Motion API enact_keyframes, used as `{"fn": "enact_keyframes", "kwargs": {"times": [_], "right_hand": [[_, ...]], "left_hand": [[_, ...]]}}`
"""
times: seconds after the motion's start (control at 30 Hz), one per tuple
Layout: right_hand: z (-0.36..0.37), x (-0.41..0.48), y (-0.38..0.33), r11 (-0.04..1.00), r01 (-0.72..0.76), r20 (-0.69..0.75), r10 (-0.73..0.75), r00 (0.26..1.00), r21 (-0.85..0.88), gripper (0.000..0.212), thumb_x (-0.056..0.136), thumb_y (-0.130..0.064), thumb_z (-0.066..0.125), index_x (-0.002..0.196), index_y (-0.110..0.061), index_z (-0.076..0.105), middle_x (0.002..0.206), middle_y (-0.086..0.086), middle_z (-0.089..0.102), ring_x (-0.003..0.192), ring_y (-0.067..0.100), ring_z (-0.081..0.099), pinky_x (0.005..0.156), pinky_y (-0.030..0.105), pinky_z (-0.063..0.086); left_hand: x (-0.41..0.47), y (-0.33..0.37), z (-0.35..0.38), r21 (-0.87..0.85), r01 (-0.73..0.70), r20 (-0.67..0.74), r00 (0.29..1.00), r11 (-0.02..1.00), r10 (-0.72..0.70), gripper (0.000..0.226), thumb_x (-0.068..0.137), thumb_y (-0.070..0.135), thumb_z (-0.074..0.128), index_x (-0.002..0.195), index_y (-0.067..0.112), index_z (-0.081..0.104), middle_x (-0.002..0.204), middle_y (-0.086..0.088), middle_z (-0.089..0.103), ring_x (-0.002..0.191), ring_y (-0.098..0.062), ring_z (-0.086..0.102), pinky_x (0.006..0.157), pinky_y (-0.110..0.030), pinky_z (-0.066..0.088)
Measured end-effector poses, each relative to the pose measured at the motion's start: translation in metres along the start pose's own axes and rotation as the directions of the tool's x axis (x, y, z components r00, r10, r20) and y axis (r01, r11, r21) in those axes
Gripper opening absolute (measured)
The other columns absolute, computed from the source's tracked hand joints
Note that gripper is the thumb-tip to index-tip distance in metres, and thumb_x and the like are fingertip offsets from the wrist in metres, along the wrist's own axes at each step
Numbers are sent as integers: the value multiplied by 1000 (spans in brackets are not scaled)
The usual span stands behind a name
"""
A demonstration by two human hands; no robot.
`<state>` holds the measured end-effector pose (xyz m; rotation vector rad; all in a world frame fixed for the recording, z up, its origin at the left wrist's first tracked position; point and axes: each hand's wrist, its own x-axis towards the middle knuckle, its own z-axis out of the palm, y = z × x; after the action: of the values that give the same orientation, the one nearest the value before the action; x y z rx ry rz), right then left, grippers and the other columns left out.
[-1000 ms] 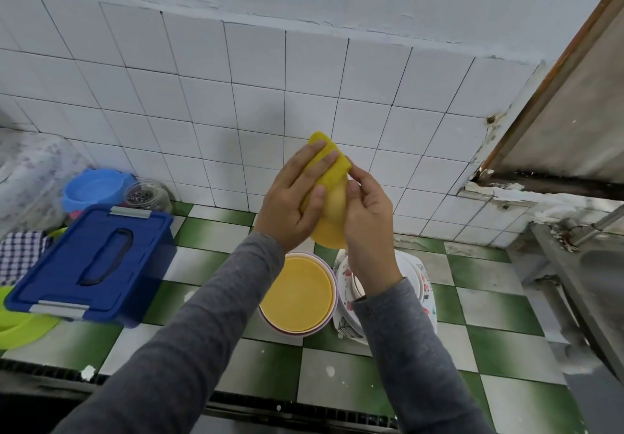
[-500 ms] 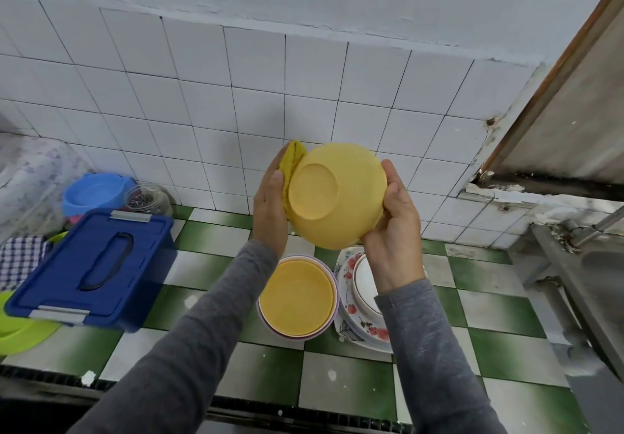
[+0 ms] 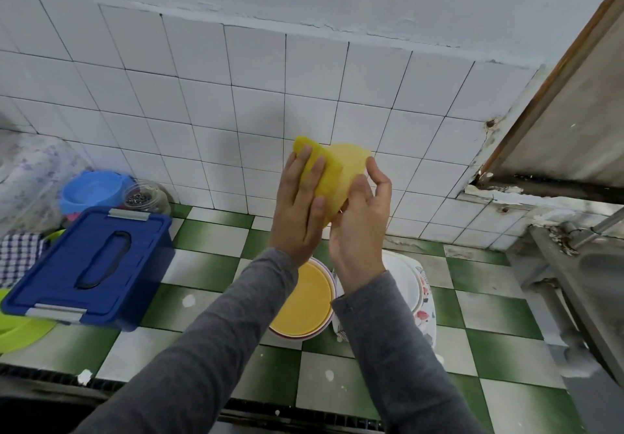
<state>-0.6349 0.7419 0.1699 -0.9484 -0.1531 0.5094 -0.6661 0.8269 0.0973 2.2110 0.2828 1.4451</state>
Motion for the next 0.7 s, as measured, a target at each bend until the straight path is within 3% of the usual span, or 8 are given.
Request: {"fn": "enact_keyframes", "kwargs": {"times": [0.13, 0.23, 0.3, 0.37, 0.5, 0.63, 0.7], "right_hand": [[-7, 4, -4, 959, 98, 79, -79, 994, -268, 28, 107, -12, 42, 115, -30, 62, 107, -4, 70, 104, 17, 66, 90, 34, 58], [-16, 12, -10, 912, 95, 124, -49, 991, -398, 29, 107, -11, 42, 111, -27, 66, 115, -4, 67, 106, 15, 63, 89, 32, 56], [-23, 17, -16, 910, 77, 129, -27, 991, -406, 29, 106, -9, 43, 108, -22, 68, 111, -6, 68, 99, 7, 65, 83, 23, 55], [-29, 21, -22, 928, 40, 115, 3, 993, -370, 28, 105, -6, 44, 106, -18, 70, 106, -8, 70, 90, -1, 65, 73, 15, 53], [-44, 26, -25, 980, -87, 55, 98, 994, -179, 28, 104, -6, 45, 103, -15, 71, 109, -1, 71, 93, 8, 66, 71, 18, 55], [-57, 24, -22, 979, -190, 8, 190, 982, 81, 25, 104, -8, 44, 106, -14, 68, 95, -3, 76, 83, 9, 71, 77, 31, 60], [-61, 25, -21, 963, -216, -5, 220, 976, 159, 24, 104, -8, 45, 108, -14, 68, 97, -2, 76, 83, 10, 72, 75, 32, 62]], "left_hand": [[10, -2, -11, -39, 3, 78, 997, 999, 0, 47, 103, 22, 36, 143, -2, 46, 154, -20, 35, 145, -35, 33, 118, -51, 31], [14, -6, -20, -112, 103, 139, 986, 988, -87, 44, 102, 24, 38, 143, 10, 49, 153, -9, 40, 142, -19, 39, 117, -35, 33], [16, -8, -25, -165, 196, 177, 970, 967, -167, 42, 102, 29, 38, 142, 21, 47, 151, -1, 44, 139, -9, 41, 115, -25, 33], [16, -10, -29, -233, 279, 202, 951, 932, -234, 40, 101, 33, 36, 139, 27, 48, 146, 5, 50, 136, -7, 44, 115, -28, 35], [14, -12, -35, -353, 430, 242, 900, 831, -363, 42, 97, 42, 35, 135, 34, 51, 135, 30, 55, 129, -4, 49, 109, -30, 42], [10, -12, -37, -414, 481, 260, 876, 773, -406, 45, 97, 45, 36, 138, 33, 49, 138, 22, 55, 130, -9, 50, 107, -28, 44], [6, -11, -37, -439, 507, 262, 862, 741, -434, 45, 100, 41, 36, 142, 28, 46, 141, 16, 52, 130, -5, 50, 104, -21, 44]]}}
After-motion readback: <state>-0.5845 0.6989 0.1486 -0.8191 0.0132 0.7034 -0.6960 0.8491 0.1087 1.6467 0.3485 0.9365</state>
